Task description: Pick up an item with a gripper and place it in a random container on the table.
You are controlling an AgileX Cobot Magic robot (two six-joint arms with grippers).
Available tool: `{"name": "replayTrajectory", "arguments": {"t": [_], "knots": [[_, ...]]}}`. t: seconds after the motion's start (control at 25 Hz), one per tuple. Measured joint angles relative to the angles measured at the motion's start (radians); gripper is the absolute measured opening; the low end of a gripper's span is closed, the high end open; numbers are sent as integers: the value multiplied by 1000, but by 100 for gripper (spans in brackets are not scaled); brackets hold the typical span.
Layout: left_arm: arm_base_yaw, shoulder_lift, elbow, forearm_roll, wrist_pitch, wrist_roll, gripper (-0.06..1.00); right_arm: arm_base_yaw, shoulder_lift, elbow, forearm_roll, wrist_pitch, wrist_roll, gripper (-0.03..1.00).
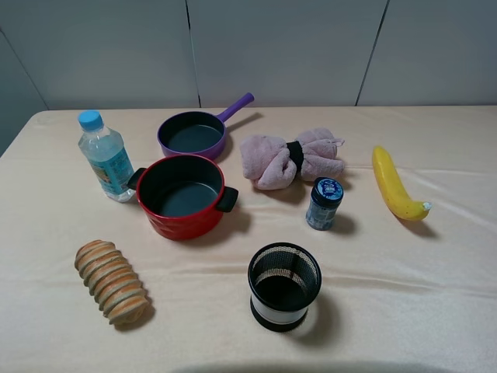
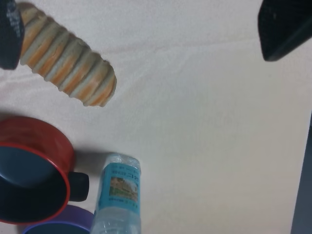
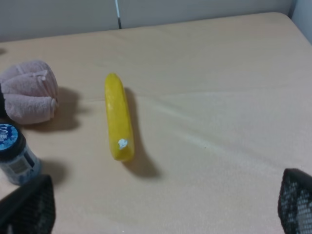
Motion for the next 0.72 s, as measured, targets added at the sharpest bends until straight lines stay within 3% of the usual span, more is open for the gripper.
{"name": "replayTrajectory", "arguments": {"t": [0.72], "knots": [[0, 0, 0, 0, 0, 0, 97, 0, 0, 0, 1, 0, 0, 69]]}}
